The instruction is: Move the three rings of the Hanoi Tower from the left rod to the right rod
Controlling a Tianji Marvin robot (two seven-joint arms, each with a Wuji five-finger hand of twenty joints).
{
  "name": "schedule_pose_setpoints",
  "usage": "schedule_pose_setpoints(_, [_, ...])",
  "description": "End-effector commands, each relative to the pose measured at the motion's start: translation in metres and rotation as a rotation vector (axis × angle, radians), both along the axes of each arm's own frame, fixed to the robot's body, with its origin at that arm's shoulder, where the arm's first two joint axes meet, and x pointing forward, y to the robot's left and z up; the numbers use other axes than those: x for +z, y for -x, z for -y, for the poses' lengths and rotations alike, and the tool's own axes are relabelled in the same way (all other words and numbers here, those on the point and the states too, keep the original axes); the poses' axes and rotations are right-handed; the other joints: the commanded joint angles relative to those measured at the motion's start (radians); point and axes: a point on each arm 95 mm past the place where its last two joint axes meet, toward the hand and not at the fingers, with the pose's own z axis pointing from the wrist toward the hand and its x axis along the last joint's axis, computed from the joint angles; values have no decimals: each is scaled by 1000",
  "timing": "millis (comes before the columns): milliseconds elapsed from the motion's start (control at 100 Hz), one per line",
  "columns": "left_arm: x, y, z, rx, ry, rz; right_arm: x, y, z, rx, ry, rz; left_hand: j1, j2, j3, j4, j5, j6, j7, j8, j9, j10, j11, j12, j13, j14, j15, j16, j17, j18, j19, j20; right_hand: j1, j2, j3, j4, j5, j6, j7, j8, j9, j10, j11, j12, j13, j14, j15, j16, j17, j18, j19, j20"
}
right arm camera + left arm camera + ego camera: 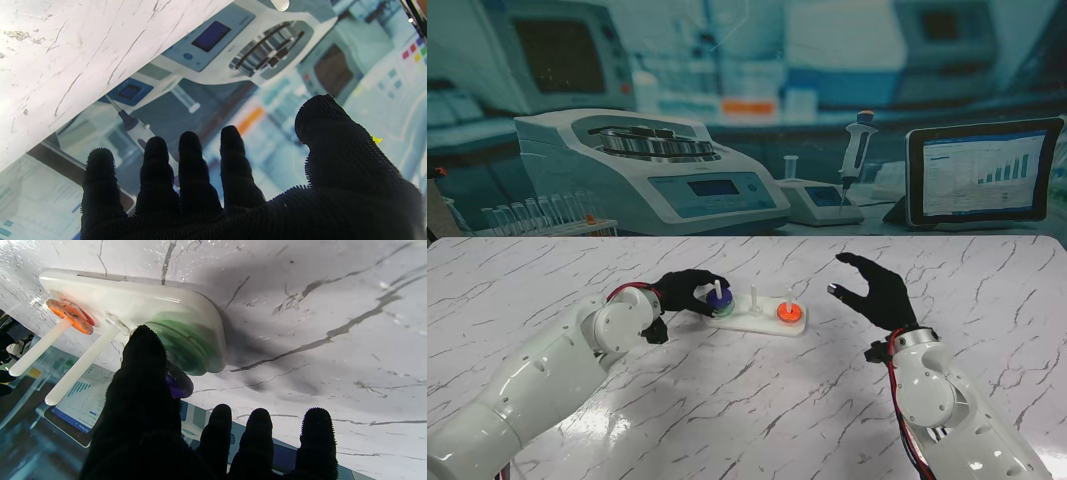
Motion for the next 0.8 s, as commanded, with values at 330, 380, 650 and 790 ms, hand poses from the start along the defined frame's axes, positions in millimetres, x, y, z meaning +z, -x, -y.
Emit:
schedule_pose_setpoints(330, [18, 8, 2, -23, 12, 25, -2, 3, -4, 0, -10, -4, 63, 85, 15, -18, 74, -59, 89, 24, 18, -9, -5, 6, 20, -7, 5, 7, -8, 23, 9, 6, 0, 10, -15, 17, 26, 5, 13, -4, 7, -3, 7, -3, 22, 0, 13, 13, -9, -6, -8, 12])
schedule_pose_setpoints(380, [21, 10, 2, -24, 16, 29, -2, 3, -4, 0, -10, -4, 63, 84, 16, -17, 74, -58, 87, 22, 19, -9, -5, 6, 20, -5, 5, 7, -8, 22, 9, 6, -1, 11, -15, 17, 27, 4, 13, -4, 8, -2, 8, -2, 22, -1, 14, 13, -8, -8, -8, 12])
schedule_pose_setpoints(650, [36, 12, 2, -38, 22, 65, -2, 2, -4, 1, -9, -4, 56, 85, 14, -17, 79, -42, 78, 19, 21, -5, -6, 6, 21, -3, 5, 7, -7, 22, 10, 7, -4, 11, -13, 17, 26, 0, 12, -5, 7, -9, 9, -2, 22, -5, 16, 14, -7, -12, -7, 12])
schedule_pose_setpoints(790, [44, 13, 2, -47, 23, 86, -3, 2, -4, 1, -10, -6, 56, 84, 15, -17, 84, -39, 75, 19, 25, -4, -6, 6, 24, -2, 7, 7, -4, 23, 11, 7, -3, 10, -12, 17, 25, 1, 11, -5, 5, -8, 8, -3, 20, -5, 16, 13, -8, -13, -7, 12])
